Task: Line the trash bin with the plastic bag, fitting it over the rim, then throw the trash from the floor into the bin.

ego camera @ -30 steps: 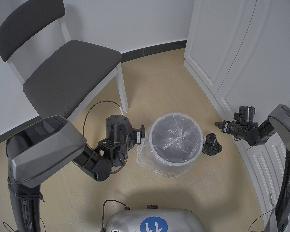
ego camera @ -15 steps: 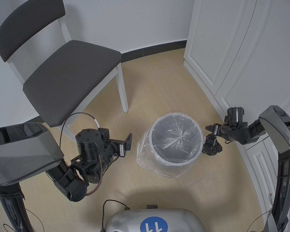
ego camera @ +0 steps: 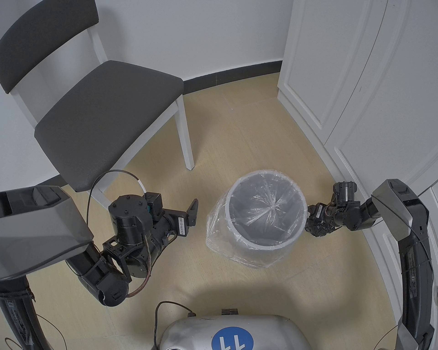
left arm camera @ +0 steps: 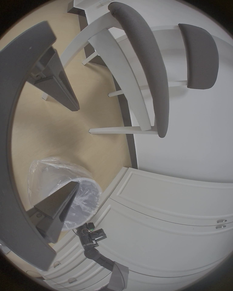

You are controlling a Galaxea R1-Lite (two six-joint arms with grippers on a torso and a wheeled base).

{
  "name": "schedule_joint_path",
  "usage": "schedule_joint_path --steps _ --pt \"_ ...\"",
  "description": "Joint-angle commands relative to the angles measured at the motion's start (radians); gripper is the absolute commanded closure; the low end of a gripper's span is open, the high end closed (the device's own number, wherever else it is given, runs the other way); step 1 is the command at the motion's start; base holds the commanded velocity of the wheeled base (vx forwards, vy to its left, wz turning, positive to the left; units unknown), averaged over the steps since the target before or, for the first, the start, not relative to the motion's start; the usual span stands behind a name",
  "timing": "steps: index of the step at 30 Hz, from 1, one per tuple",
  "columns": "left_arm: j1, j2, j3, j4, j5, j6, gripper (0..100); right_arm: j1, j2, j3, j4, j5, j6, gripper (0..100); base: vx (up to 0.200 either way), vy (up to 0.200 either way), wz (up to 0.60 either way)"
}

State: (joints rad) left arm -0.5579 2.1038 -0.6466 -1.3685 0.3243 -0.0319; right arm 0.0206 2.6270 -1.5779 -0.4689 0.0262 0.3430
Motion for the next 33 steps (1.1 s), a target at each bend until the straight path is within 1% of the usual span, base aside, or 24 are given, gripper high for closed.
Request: schedule_joint_path --steps 1,3,4,9,12,15,17,18,20,21,22,24,26,29,30,33 --pt "-0.002 -0.001 -0.002 -0.011 0.001 0.0 0 -0.004 0.048 -0.011 0.0 0.006 0.001 0 0.0 0.0 0.0" --pt "-0.005 -0.001 -0.001 -0.02 0.001 0.001 0 -0.004 0.051 -0.014 0.0 0.014 0.001 0 0.0 0.0 0.0" --pt "-0.005 -0.002 -0.001 -0.02 0.001 0.003 0 -0.004 0.054 -0.016 -0.004 0.014 0.001 100 0.0 0.0 0.0" --pt "-0.007 -0.008 -0.001 -0.024 0.001 0.018 0 -0.002 0.05 -0.008 -0.007 0.014 0.002 100 0.0 0.0 0.0" --pt "-0.007 -0.008 0.002 -0.058 0.001 0.024 0 0.002 0.034 -0.001 -0.007 0.011 0.002 100 0.0 0.0 0.0" --pt "-0.007 -0.01 0.012 -0.089 0.001 0.044 0 -0.008 -0.012 0.025 -0.011 -0.003 -0.016 100 0.0 0.0 0.0" --pt "-0.005 -0.021 0.027 -0.127 0.002 0.053 0 -0.044 -0.105 0.118 -0.03 -0.023 -0.104 100 0.0 0.0 0.0" --pt "-0.004 -0.025 0.045 -0.142 0.001 0.056 0 -0.061 -0.156 0.164 -0.063 -0.02 -0.154 100 0.0 0.0 0.0" --pt "0.0 -0.033 0.079 -0.164 -0.001 0.056 0 -0.093 -0.24 0.246 -0.155 -0.011 -0.21 100 0.0 0.0 0.0" --pt "0.001 -0.042 0.104 -0.164 -0.001 0.053 0 -0.105 -0.292 0.299 -0.223 0.0 -0.22 100 0.0 0.0 0.0" --pt "0.003 -0.051 0.128 -0.165 -0.002 0.052 0 -0.111 -0.332 0.337 -0.28 0.018 -0.22 100 0.0 0.0 0.0" --pt "0.0 -0.067 0.177 -0.165 -0.002 0.05 0 -0.116 -0.409 0.395 -0.344 0.055 -0.219 100 0.0 0.0 0.0" --pt "-0.005 -0.077 0.211 -0.167 -0.001 0.053 0 -0.111 -0.495 0.444 -0.343 0.072 -0.219 100 0.0 0.0 0.0" --pt "-0.007 -0.099 0.231 -0.167 0.002 0.053 0 -0.087 -0.619 0.484 -0.267 0.077 -0.211 100 0.0 0.0 0.0" --pt "-0.005 -0.111 0.232 -0.167 0.002 0.05 0 -0.067 -0.665 0.492 -0.231 0.078 -0.193 100 0.0 0.0 0.0" --pt "0.016 -0.148 0.255 -0.167 0.006 0.044 0 0.01 -0.785 0.496 -0.129 0.08 -0.07 100 0.0 0.0 0.0"
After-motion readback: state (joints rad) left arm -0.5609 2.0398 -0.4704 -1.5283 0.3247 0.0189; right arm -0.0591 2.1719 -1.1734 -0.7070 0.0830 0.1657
